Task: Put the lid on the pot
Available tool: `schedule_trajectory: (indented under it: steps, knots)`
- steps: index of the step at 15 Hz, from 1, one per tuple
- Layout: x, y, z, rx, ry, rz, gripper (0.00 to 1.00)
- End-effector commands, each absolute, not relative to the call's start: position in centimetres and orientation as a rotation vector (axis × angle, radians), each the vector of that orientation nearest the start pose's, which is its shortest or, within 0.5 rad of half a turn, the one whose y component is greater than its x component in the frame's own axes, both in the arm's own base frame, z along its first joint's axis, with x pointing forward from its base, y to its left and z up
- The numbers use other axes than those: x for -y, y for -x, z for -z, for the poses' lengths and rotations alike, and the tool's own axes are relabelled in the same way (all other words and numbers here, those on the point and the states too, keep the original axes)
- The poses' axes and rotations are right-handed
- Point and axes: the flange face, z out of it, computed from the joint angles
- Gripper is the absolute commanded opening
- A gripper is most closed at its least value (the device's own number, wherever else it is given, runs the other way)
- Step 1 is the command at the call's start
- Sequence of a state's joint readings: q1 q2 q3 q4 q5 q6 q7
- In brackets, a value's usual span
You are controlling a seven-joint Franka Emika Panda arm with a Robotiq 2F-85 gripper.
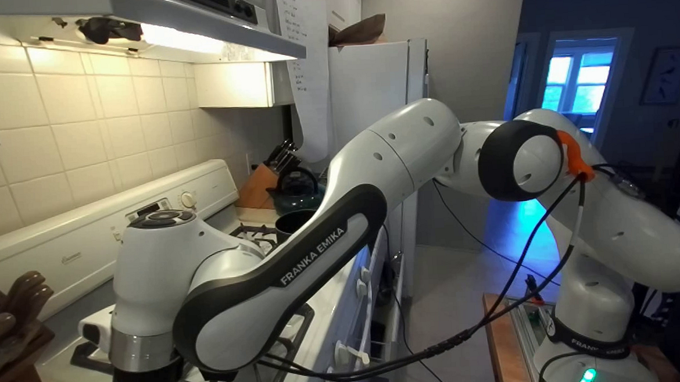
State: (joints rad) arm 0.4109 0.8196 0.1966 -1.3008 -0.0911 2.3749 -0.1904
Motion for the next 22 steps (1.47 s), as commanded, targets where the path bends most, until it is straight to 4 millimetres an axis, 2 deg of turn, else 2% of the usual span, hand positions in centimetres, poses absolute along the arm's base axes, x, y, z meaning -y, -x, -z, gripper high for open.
schedule_trajectory:
  steps: [1, 7, 9, 13, 22]
  knots:
    - [-41.4, -66.3, -28.2, 1.128, 2.788, 0.412, 0.45]
    - [-41.5, -66.5, -28.3, 1.123, 2.786, 0.425, 0.02]
    - [-41.5, -66.5, -28.3, 1.119, 2.788, 0.424, 0.06]
    - [-41.3, -66.0, -29.5, 1.089, 2.8, 0.443, 0.06]
    - [-39.9, -65.2, -34.7, 0.955, 2.876, 0.504, 0.06]
